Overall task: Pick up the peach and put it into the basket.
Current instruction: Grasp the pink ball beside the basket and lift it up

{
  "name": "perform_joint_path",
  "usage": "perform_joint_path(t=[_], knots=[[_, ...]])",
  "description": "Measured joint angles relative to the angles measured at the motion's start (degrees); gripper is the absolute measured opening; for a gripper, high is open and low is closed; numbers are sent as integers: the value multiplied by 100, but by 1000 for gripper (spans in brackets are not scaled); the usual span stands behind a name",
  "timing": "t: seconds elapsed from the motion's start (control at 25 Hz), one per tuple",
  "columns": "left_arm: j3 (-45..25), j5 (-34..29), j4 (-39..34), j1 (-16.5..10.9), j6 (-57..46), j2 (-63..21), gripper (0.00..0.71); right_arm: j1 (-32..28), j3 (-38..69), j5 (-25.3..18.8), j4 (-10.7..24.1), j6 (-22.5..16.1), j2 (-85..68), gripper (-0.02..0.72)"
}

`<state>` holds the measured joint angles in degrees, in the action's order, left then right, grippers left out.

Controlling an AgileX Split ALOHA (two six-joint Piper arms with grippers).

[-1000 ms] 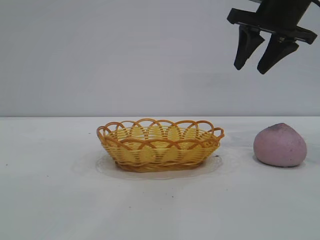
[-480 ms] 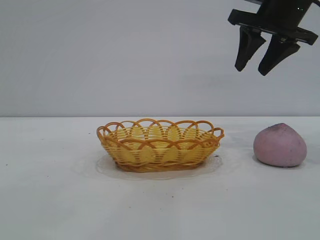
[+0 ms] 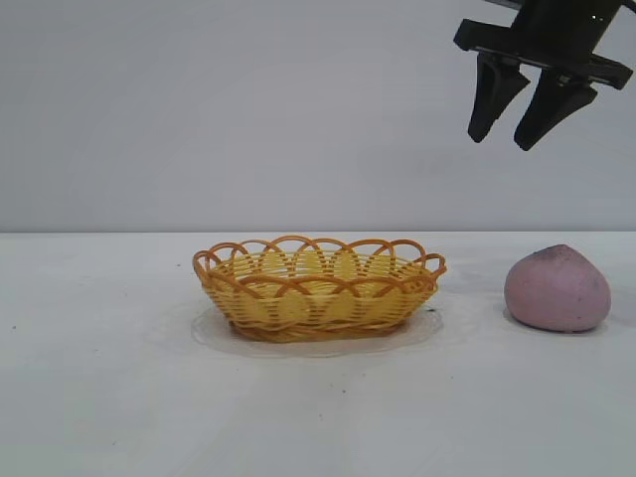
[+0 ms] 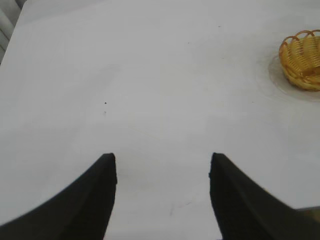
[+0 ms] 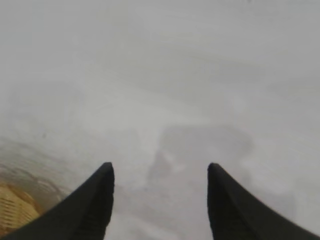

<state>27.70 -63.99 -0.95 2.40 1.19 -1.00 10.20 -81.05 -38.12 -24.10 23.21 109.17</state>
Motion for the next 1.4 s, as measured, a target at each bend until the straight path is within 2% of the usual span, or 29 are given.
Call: perform_joint_path(t=[0.16, 0.24, 0.6, 0.84, 1.12, 1.4], knots=[[0, 0, 0, -432, 0, 0, 363, 0, 0, 0, 0, 0, 0, 358], [0, -12, 10, -531, 0, 0, 363, 0, 0, -5, 4, 0, 8, 358], [0, -12, 10, -539, 0, -13, 363, 0, 0, -187, 28, 0, 8, 358], [0, -12, 142, -539, 12, -13, 363, 0, 0, -278, 169, 0, 8, 358], [0, -12, 284, -539, 201, -13, 363, 0, 0, -724, 367, 111, 8, 358], [0, -12, 284, -539, 211, -13, 363, 0, 0, -1762, 393, 64, 8, 358]])
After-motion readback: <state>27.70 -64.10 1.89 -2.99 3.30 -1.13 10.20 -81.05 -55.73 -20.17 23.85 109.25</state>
